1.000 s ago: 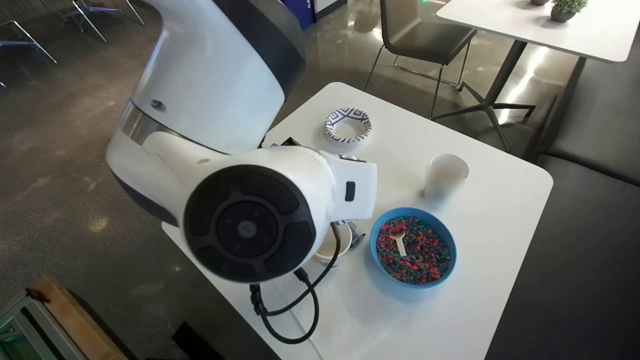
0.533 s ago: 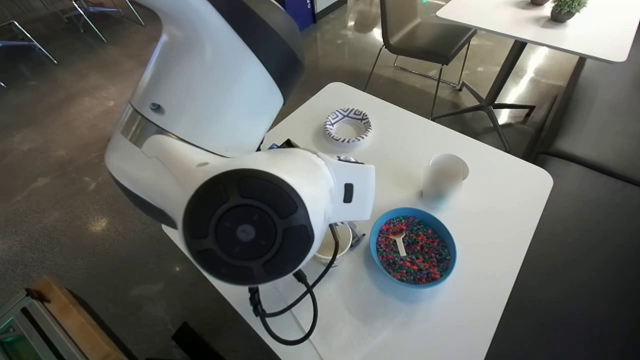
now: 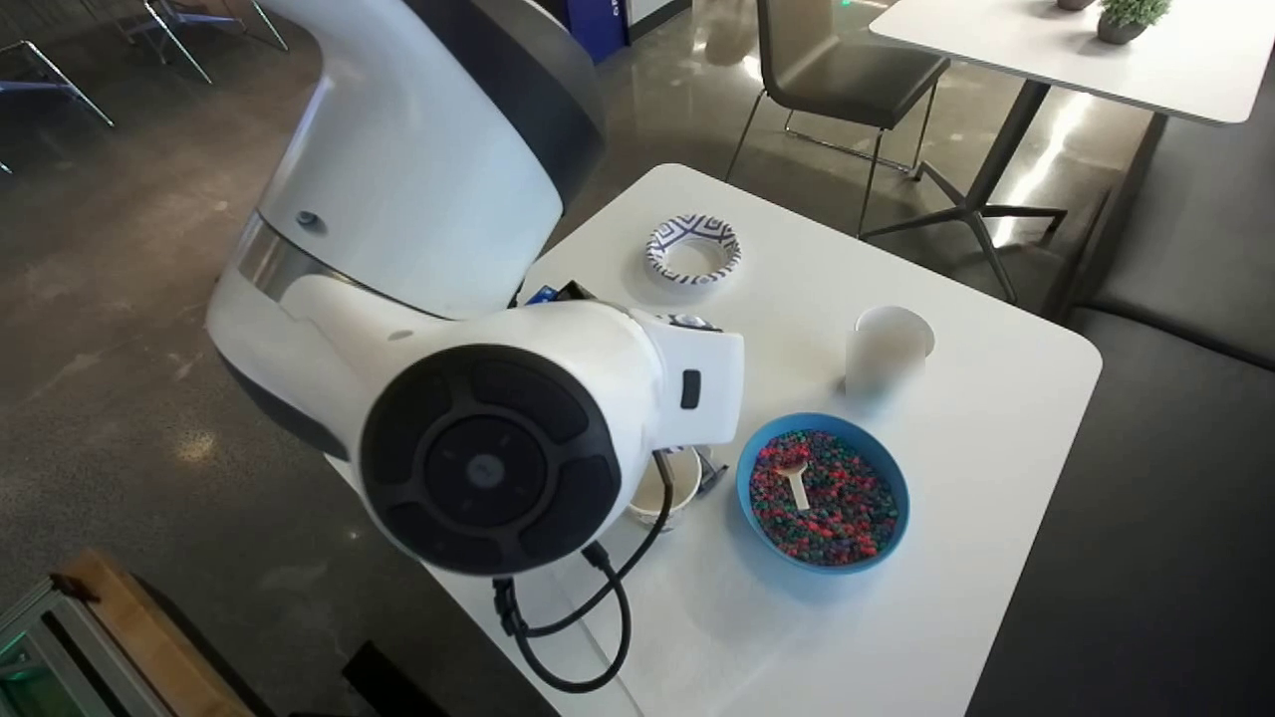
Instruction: Pour the cereal in the blue bowl into the cup
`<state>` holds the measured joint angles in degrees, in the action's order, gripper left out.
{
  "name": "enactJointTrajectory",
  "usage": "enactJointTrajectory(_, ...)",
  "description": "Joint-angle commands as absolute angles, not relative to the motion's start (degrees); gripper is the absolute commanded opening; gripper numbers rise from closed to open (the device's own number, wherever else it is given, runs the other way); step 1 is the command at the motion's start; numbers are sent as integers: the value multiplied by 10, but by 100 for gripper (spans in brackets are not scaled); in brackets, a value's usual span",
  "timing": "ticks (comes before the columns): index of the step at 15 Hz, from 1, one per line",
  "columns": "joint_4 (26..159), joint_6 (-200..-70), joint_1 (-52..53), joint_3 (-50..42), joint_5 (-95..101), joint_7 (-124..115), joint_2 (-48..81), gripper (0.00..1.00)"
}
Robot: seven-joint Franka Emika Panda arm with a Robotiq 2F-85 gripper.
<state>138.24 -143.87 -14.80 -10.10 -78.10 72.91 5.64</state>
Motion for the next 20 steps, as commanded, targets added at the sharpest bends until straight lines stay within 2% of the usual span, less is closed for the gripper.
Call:
enactJointTrajectory(1,1406,-1448,-141,-110,-811,763,39,1)
enactJointTrajectory(20,1475,-1359,-151,-142,-888,921,-20,1)
